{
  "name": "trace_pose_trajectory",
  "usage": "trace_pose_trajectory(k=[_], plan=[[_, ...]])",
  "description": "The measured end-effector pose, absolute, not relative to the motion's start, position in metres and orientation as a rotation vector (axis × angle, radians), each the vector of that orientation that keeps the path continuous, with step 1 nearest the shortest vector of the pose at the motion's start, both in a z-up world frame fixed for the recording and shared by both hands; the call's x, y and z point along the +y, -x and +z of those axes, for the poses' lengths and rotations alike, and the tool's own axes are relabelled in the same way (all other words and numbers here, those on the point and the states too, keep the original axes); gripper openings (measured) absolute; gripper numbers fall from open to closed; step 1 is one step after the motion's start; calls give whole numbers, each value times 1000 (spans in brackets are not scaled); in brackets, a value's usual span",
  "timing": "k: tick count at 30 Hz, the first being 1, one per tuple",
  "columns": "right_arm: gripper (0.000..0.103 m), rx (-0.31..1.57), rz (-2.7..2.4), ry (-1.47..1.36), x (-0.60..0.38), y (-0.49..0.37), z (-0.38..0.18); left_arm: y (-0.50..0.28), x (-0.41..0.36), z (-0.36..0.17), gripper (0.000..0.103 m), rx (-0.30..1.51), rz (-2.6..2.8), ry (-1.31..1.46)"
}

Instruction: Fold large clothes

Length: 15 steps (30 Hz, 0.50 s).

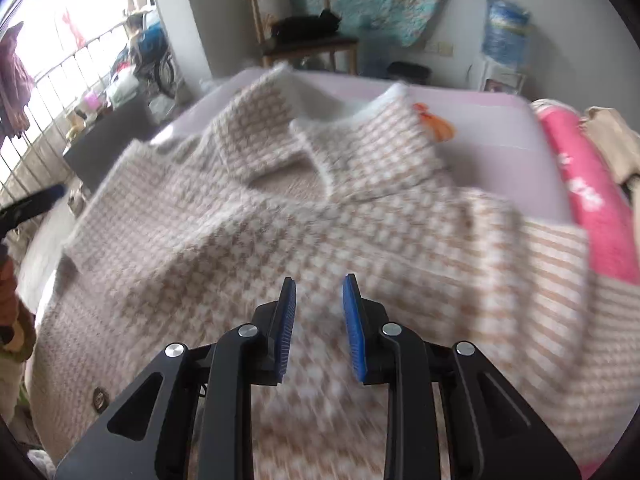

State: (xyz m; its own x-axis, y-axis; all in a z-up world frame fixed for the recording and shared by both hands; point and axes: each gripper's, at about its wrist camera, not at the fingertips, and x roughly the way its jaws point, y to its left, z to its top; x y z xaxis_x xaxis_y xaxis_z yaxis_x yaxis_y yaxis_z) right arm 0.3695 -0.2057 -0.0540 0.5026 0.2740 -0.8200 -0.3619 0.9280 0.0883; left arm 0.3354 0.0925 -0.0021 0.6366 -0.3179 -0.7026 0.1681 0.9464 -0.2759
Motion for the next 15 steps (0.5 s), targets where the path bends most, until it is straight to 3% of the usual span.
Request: trace_pose_trajectory(k=[5,9,12,15], plan=[[25,992,383,74,-209,-387,-68,-398,88,-53,86,987,-187,150],[26,1000,366,59,-213,-387,-59,-405,96,-51,85,971,-181,174],[35,953,340,107,-204,-388,-55,-409,102,-52,85,967,-173,221],[37,978,315,155,-198,-397,-72,-409,103,-51,85,951,-157,242]])
